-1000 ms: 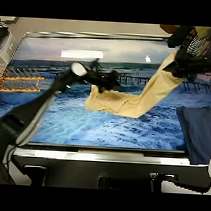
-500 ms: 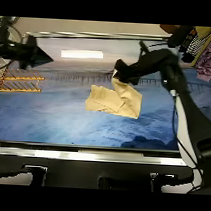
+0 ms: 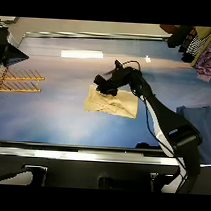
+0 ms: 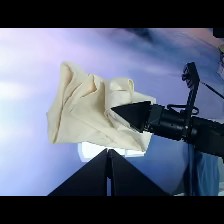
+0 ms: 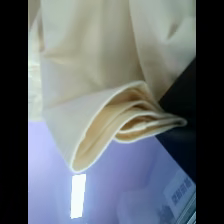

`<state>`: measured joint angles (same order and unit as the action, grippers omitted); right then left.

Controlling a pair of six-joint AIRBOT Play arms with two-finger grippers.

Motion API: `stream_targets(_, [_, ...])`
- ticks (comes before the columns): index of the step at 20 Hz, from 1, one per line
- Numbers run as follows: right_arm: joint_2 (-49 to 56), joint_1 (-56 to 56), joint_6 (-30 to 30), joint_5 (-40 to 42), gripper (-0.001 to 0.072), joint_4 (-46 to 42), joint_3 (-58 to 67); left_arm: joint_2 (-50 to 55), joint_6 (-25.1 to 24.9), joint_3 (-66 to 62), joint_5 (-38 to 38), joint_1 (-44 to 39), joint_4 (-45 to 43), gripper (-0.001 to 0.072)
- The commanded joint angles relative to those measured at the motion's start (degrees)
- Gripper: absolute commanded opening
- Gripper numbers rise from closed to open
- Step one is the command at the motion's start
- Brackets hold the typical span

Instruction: Fold the clothes and pants, and hang the long-sleeved shirts on hangers.

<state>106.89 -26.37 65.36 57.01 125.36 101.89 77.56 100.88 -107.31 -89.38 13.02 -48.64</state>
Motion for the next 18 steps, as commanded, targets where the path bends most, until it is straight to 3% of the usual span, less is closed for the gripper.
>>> stream_targets(1, [0.87,-0.66,-0.90,2.12,0.0028,0.22,0.04,-0.24,-0.46,0.00,-0.20,0.35,-0.13,0.0015])
stream_targets(3, [0.90,-0.74,-1.55,4.44,0.0035,0.22,0.04,-0.24,-0.46,0.00,-0.20,0.35,-0.13,0.0016])
stream_targets(4, [0.90,-0.72,-1.62,4.63,0.0112,0.22,0.04,-0.24,-0.46,0.00,-0.17,0.35,-0.13,0.0016])
stream_targets(6, [0.87,-0.70,-1.66,4.28,0.0406,0.81,0.04,-0.22,-0.44,0.00,-0.17,0.35,-0.13,0.0016])
stream_targets(7, [0.74,-0.66,-1.57,4.33,0.0490,2.38,0.07,-0.22,-0.44,0.00,-0.20,0.35,-0.13,0.0016])
stream_targets(11, [-4.37,0.15,4.90,6.32,0.0502,5.88,0.07,-0.11,-0.44,0.00,-0.11,0.35,-0.13,0.0016])
stream_targets(13, [-9.46,3.58,8.41,9.07,0.0631,5.86,0.07,-0.11,-0.44,0.00,0.09,0.35,-0.13,0.0016])
stream_targets(18, [-20.98,24.87,15.32,20.28,0.0635,0.55,0.04,-0.11,-0.42,0.00,0.28,0.35,-0.11,0.0016])
